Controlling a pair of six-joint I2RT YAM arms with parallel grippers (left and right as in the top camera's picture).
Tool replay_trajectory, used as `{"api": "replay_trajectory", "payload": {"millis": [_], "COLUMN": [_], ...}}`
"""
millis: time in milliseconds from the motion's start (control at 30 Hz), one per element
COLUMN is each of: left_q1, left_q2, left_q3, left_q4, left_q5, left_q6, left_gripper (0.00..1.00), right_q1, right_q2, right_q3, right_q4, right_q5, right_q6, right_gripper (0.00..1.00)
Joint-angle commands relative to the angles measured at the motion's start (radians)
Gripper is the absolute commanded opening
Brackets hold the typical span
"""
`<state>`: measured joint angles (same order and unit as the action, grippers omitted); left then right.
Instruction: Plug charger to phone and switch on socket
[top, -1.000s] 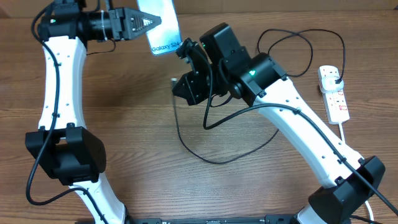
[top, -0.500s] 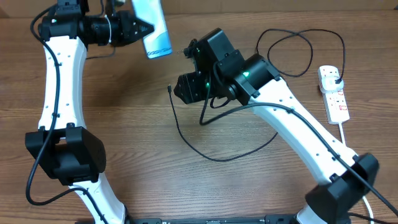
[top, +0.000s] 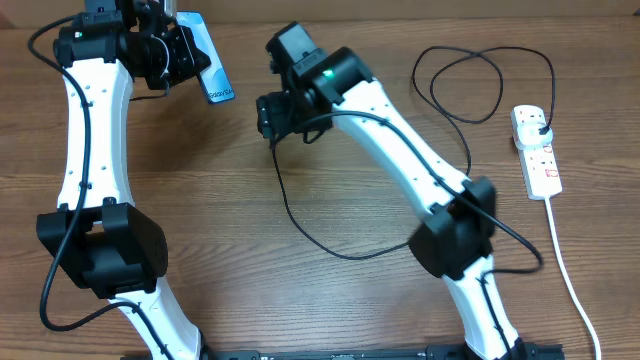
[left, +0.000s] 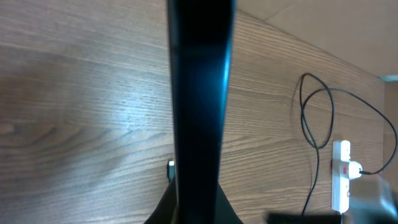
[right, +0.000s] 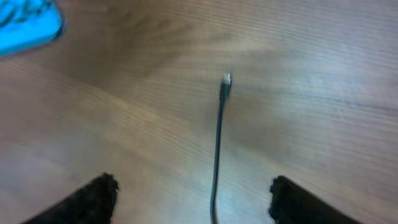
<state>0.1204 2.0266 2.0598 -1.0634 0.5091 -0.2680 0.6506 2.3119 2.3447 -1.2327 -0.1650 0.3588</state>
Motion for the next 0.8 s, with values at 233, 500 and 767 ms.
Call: {"api": "replay_trajectory", "payload": {"millis": [233, 500, 767], "left_q1": [0.037, 0.043, 0.043], "left_q2": [-0.005, -0.005, -0.005], "left_q3": [0.01, 0.01, 0.01], "left_q4": [-0.026, -0.039, -0.044], "left_q5": [-0.011, -0.012, -0.012], "left_q6": [-0.024, -0.024, -0.024], "left_gripper": [0.04, 0.04, 0.04], "right_q1": [0.056, 0.119, 0.107], "right_q2": [0.172, 0.254, 0.291], "right_q3": [0.031, 0.031, 0.03], "right_q4": [0.137, 0.132, 0.136], "right_q5": [0.208, 0.303, 0.301], "right_q6": [-0.017, -0.03, -0.031], "right_gripper": [0.42, 0.41, 0.4]}}
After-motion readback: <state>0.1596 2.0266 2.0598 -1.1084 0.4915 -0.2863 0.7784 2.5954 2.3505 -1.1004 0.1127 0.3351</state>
